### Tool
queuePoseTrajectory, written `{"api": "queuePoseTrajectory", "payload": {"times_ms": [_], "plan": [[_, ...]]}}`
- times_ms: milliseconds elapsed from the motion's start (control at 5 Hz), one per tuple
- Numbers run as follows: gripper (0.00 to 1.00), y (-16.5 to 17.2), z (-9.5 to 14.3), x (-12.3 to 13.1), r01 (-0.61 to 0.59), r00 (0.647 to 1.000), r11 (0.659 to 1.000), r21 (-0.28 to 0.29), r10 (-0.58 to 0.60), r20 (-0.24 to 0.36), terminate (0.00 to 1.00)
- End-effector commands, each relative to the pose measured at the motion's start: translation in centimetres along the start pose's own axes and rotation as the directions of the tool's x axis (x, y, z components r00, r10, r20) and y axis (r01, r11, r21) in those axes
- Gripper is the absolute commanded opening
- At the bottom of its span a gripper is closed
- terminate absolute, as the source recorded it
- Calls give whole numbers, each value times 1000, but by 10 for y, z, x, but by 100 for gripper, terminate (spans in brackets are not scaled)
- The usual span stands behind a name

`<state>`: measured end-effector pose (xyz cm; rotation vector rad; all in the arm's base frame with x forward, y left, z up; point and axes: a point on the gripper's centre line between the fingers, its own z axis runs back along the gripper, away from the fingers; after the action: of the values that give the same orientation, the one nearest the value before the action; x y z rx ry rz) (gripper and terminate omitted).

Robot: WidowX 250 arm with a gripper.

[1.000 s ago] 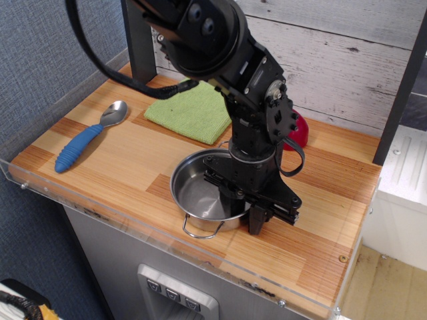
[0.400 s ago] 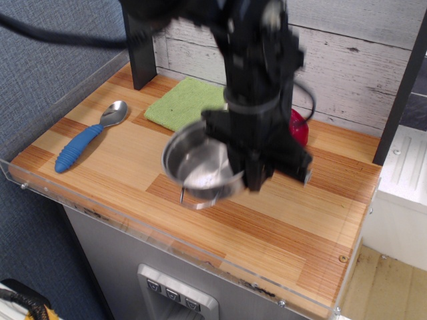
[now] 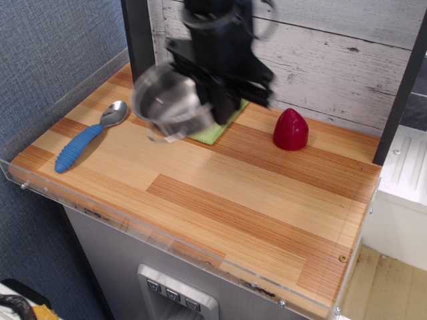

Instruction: Place the pot on top of the green towel

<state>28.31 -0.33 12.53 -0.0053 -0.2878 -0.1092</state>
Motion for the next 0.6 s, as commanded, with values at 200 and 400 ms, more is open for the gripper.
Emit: {"api": "queuePoseTrajectory", "payload": {"times_ms": [200,400], "plan": [[0,54,-37,37,-80,997,996,44,79,18,0],[0,61,-55,49,-117,993,991,59,116,27,0]]}}
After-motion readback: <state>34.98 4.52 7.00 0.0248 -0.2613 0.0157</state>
